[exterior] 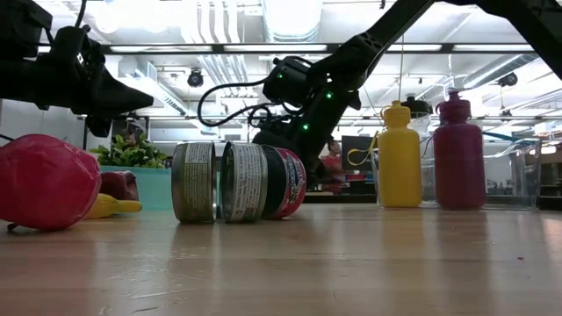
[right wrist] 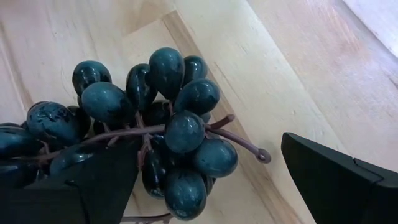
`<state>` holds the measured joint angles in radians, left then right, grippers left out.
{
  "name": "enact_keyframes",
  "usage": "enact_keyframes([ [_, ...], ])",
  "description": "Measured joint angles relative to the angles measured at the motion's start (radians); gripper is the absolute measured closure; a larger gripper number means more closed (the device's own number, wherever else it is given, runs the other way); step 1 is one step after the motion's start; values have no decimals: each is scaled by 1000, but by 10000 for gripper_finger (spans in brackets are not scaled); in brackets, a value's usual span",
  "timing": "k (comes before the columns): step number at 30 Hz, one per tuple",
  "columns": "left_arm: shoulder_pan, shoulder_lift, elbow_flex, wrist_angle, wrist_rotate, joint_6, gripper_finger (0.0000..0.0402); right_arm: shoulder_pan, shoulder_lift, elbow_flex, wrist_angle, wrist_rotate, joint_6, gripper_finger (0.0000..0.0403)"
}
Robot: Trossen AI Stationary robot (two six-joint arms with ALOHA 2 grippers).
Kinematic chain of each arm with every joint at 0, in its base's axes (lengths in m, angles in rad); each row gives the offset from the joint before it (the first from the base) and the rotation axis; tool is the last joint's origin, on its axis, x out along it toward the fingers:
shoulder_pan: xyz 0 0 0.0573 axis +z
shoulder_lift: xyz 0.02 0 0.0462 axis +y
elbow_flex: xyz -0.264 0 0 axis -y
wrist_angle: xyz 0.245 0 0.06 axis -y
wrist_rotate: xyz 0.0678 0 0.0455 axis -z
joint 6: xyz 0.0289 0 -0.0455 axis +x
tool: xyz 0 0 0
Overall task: Pick & Place Food Item
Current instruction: Put the black grapes into the dark green bin
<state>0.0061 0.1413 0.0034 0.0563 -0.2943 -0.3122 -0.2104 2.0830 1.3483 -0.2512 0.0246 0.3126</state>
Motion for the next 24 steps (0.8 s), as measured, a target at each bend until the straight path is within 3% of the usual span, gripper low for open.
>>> enact_keyframes([
  [10, 0, 0, 0, 0, 0, 0, 400, 0, 0, 0, 4, -3, 2, 32],
  [18, 0, 0, 0, 0, 0, 0, 400, 1, 0, 0, 4, -3, 10, 125],
  [24, 0, 0, 0, 0, 0, 0, 400, 1, -1, 0, 7, -2, 10, 161],
])
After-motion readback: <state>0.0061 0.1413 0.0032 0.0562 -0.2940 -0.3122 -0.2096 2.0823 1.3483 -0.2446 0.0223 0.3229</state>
